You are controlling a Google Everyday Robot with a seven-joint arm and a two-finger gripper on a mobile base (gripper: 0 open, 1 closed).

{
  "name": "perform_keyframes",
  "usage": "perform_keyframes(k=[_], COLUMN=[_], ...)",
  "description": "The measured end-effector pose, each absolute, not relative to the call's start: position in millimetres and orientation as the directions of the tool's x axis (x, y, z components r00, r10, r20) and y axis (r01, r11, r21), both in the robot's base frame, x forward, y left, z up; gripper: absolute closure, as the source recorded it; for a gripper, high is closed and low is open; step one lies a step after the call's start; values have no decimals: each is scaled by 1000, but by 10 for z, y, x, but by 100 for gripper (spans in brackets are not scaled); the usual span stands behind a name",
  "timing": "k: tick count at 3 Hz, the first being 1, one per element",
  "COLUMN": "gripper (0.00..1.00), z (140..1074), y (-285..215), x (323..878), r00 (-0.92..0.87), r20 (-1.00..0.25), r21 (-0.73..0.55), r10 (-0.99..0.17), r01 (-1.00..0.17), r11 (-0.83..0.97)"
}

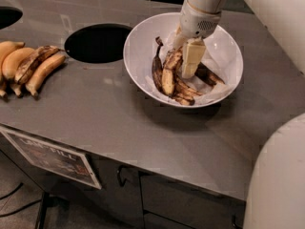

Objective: Pick banana from white bowl

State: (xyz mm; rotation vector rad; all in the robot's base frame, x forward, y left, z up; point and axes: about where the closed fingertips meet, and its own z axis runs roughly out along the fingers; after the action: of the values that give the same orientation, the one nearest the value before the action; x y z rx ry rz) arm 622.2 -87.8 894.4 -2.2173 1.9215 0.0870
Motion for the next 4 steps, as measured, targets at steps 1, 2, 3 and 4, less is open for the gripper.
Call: perform_keyframes(k=[1,2,3,4], gripper=[30,31,50,74], z=[8961,8964,8969,8965], y=[-906,-915,-914,-906], x=[6220,6227,6237,6246], r00=[146,144,140,134], r20=[-160,-146,-141,-135], r21=[-116,-116,-120,-122], r10=[-976,-979,-980,-982], r01=[-985,-985,-985,-985], r11=[-129,-127,-124,-118])
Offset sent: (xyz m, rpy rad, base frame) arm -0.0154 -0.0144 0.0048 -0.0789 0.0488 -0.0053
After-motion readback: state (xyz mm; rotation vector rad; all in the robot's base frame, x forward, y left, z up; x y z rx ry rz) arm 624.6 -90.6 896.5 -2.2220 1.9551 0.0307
